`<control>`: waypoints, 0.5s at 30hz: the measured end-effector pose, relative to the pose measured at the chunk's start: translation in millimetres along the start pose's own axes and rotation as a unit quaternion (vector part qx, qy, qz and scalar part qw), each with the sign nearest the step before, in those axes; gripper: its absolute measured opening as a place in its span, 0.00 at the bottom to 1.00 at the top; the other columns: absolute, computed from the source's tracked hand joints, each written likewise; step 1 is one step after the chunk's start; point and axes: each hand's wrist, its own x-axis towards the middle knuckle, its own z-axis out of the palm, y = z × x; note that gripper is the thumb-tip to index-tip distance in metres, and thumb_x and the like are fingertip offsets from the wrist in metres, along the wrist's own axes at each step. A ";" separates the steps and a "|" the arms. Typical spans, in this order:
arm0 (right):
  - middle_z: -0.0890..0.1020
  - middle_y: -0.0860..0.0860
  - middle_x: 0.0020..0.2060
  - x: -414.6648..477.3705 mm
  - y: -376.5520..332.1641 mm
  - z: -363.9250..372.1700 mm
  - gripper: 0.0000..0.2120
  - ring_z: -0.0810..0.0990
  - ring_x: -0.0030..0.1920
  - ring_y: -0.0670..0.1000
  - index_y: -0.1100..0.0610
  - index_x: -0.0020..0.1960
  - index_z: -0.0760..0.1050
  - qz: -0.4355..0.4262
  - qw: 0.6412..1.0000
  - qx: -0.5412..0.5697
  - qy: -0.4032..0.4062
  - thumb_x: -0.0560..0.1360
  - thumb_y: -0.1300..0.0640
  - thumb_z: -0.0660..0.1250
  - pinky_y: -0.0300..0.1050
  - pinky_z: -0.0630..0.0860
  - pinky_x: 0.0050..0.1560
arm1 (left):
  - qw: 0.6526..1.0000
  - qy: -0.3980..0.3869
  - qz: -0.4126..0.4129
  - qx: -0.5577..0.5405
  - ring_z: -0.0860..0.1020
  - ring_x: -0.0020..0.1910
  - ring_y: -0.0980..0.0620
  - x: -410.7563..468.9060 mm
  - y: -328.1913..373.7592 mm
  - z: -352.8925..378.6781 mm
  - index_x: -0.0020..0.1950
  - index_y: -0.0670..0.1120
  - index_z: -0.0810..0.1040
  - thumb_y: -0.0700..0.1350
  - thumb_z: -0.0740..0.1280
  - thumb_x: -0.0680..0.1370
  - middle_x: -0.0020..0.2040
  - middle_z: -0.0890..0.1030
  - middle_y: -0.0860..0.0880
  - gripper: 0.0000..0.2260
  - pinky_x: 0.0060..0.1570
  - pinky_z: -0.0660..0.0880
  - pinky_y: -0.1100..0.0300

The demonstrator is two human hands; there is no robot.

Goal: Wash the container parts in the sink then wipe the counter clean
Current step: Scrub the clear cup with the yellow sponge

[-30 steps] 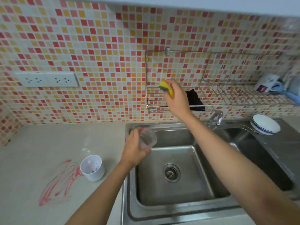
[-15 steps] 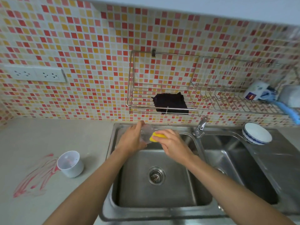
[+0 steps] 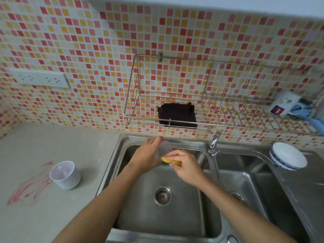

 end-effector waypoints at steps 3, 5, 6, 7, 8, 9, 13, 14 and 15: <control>0.81 0.46 0.55 3.1 21.0 -5.9 0.17 0.77 0.57 0.48 0.50 0.55 0.83 -0.048 0.997 -0.055 -0.016 0.71 0.66 0.69 0.49 0.74 0.59 | 1.000 -0.020 -0.003 -0.005 0.70 0.65 0.46 3.1 1.2 5.1 0.68 0.48 0.64 0.47 0.72 0.69 0.66 0.73 0.48 0.30 0.60 0.71 0.54; 0.81 0.48 0.57 6.8 30.9 -8.9 0.17 0.77 0.58 0.51 0.48 0.54 0.82 -0.106 0.986 -0.130 -0.022 0.69 0.65 0.72 0.53 0.75 0.55 | 0.999 -0.034 -0.003 -0.019 0.70 0.65 0.46 5.2 4.1 6.5 0.68 0.47 0.64 0.44 0.71 0.68 0.66 0.73 0.47 0.30 0.62 0.69 0.55; 0.81 0.48 0.57 7.7 32.3 -9.5 0.17 0.77 0.58 0.52 0.49 0.54 0.82 -0.122 0.981 -0.148 -0.029 0.68 0.63 0.74 0.53 0.76 0.53 | 0.999 -0.038 -0.002 -0.031 0.69 0.65 0.46 5.9 5.3 6.3 0.68 0.47 0.64 0.44 0.71 0.68 0.66 0.73 0.47 0.31 0.62 0.69 0.56; 0.81 0.49 0.56 7.6 33.2 -9.5 0.17 0.78 0.57 0.52 0.49 0.53 0.82 -0.138 0.977 -0.157 -0.031 0.68 0.63 0.75 0.52 0.77 0.51 | 0.998 -0.043 -0.003 -0.044 0.69 0.65 0.47 6.4 5.5 6.3 0.68 0.47 0.64 0.44 0.72 0.68 0.66 0.73 0.48 0.31 0.62 0.68 0.56; 0.82 0.49 0.55 6.9 33.8 -9.5 0.16 0.78 0.56 0.52 0.50 0.53 0.82 -0.155 0.974 -0.161 -0.030 0.67 0.62 0.76 0.51 0.77 0.51 | 0.997 -0.050 -0.005 -0.057 0.69 0.64 0.48 6.6 4.6 6.3 0.68 0.49 0.64 0.45 0.72 0.67 0.66 0.72 0.49 0.32 0.63 0.68 0.57; 0.82 0.49 0.54 6.0 33.9 -10.3 0.16 0.79 0.56 0.52 0.51 0.52 0.82 -0.166 0.973 -0.156 -0.023 0.66 0.62 0.77 0.51 0.77 0.50 | 0.996 -0.056 -0.009 -0.072 0.69 0.64 0.49 6.2 3.7 6.1 0.68 0.50 0.63 0.46 0.73 0.67 0.66 0.72 0.50 0.33 0.63 0.69 0.57; 0.83 0.49 0.54 5.3 34.9 -13.7 0.16 0.79 0.55 0.51 0.51 0.54 0.82 -0.157 0.980 -0.118 0.022 0.68 0.62 0.76 0.49 0.77 0.55 | 0.991 -0.037 0.010 -0.126 0.67 0.66 0.51 1.8 1.8 10.6 0.71 0.53 0.61 0.48 0.73 0.66 0.67 0.69 0.53 0.36 0.66 0.68 0.48; 0.83 0.49 0.54 5.5 32.9 -13.2 0.15 0.79 0.55 0.51 0.52 0.54 0.82 -0.154 0.982 -0.108 0.029 0.69 0.63 0.75 0.49 0.77 0.55 | 0.991 -0.015 0.015 -0.132 0.67 0.66 0.52 0.6 3.3 12.4 0.71 0.54 0.61 0.50 0.73 0.65 0.66 0.68 0.53 0.37 0.65 0.69 0.46; 0.83 0.49 0.54 5.9 30.6 -12.2 0.15 0.79 0.55 0.52 0.52 0.55 0.82 -0.152 0.983 -0.100 0.033 0.70 0.63 0.74 0.49 0.76 0.56 | 0.991 0.009 0.016 -0.131 0.67 0.65 0.53 0.3 5.2 14.7 0.70 0.54 0.61 0.54 0.74 0.64 0.65 0.67 0.54 0.38 0.63 0.70 0.45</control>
